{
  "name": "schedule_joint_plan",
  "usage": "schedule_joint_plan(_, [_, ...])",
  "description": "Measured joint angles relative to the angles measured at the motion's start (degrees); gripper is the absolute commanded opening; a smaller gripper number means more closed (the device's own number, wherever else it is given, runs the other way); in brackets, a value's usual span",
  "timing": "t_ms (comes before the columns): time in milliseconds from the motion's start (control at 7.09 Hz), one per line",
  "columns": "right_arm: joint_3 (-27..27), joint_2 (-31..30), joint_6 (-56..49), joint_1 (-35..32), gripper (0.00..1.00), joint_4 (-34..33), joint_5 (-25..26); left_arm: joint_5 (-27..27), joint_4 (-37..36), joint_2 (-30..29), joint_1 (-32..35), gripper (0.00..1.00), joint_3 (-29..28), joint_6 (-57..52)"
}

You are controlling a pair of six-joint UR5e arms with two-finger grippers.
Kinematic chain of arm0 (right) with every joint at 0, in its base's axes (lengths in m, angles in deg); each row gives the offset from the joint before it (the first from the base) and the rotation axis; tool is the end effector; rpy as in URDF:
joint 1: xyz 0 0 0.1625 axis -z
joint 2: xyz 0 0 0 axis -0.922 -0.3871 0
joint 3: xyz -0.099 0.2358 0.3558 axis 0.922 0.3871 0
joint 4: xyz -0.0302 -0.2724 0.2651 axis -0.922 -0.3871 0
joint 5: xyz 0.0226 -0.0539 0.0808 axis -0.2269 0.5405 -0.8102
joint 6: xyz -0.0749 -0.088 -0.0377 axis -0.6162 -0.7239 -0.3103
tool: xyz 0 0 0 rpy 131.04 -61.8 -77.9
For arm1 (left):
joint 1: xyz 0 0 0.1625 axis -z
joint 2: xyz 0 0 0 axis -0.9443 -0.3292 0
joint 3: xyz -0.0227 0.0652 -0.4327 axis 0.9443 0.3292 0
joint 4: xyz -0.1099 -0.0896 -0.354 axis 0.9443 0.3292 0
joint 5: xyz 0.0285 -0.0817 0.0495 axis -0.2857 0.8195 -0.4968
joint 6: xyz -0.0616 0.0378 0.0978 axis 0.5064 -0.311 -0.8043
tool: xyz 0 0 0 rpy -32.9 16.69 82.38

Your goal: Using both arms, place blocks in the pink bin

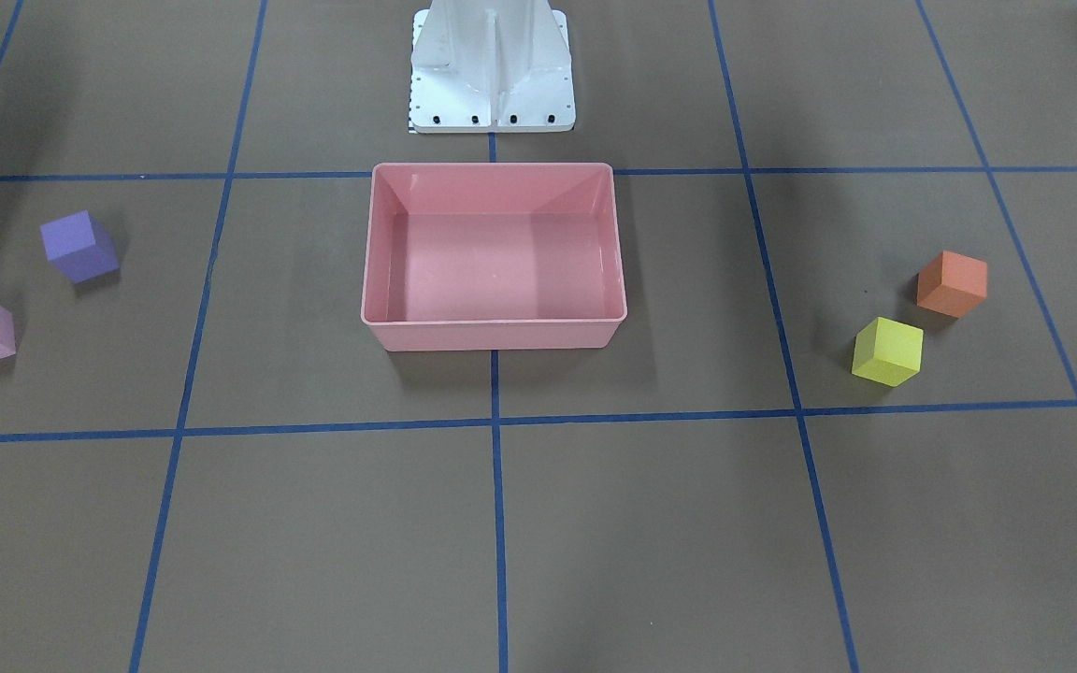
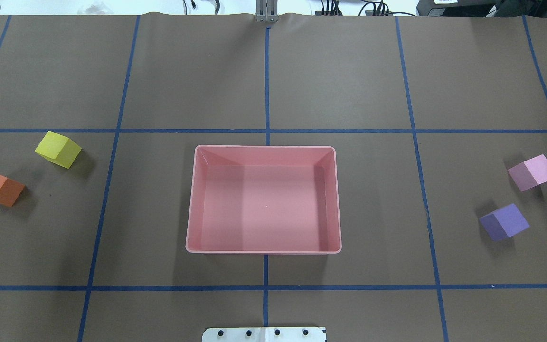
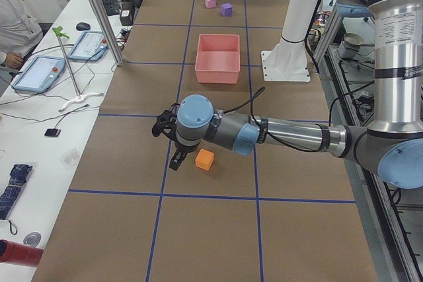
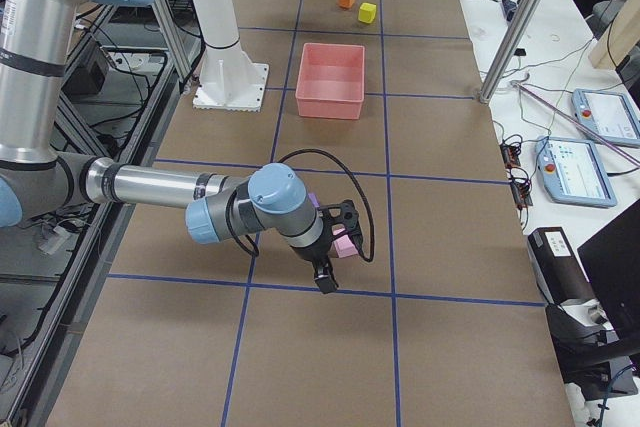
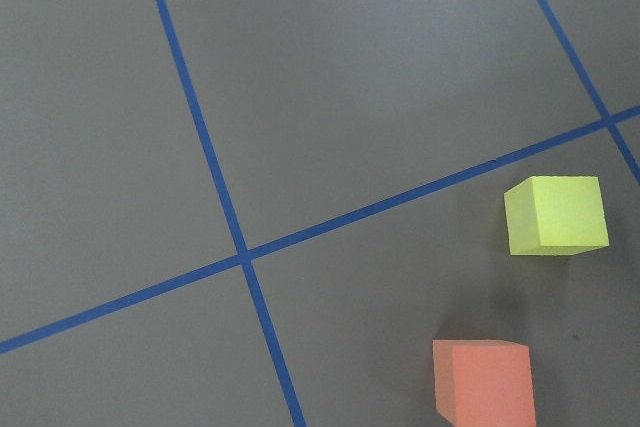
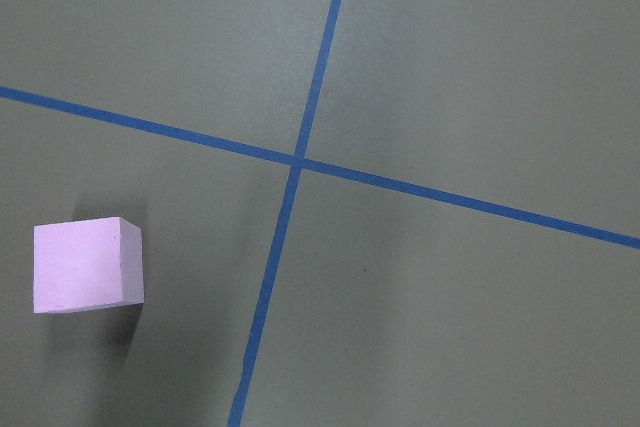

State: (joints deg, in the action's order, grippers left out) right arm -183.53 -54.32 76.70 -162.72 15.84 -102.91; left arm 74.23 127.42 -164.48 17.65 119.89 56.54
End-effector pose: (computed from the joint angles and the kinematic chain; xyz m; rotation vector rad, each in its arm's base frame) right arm 0.0798 -0.3333 0.6443 0.3787 -0.7473 -0.1027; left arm -0.0255 -0.4269 0.5888 0.3897 0.8878 0.2906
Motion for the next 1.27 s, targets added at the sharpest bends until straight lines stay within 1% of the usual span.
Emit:
schedule_joint_plan(282, [0.1,-0.2,2.5,1.0,1.00,0.8,-2.1,-1.4,4.9,0.5,-5.1,1.00,-0.6,8.3])
schedule_joint_plan(564, [0.2,-0.3,3.0,1.4,1.00,1.0,-2.3,-7.4,14.7,1.9,-14.5,1.00,-2.3,17.8])
schedule_joint_plan(847, [0.2,-0.3,3.1,1.4,1.00,1.0,-2.3,-11.7,26.5,2.4,-21.3,1.00,-7.9,24.8])
schedule_joint_plan(988, [0.2,-0.3,3.2,1.4,1.00,1.0,-2.3,-13.6,30.0,2.5,-23.8,1.00,-9.7,27.2])
schedule_joint_plan(1270, [0.2,-0.3,3.2,1.5,1.00,1.0,-2.3,-16.8,32.1,2.5,-28.2,1.00,-10.7,31.4])
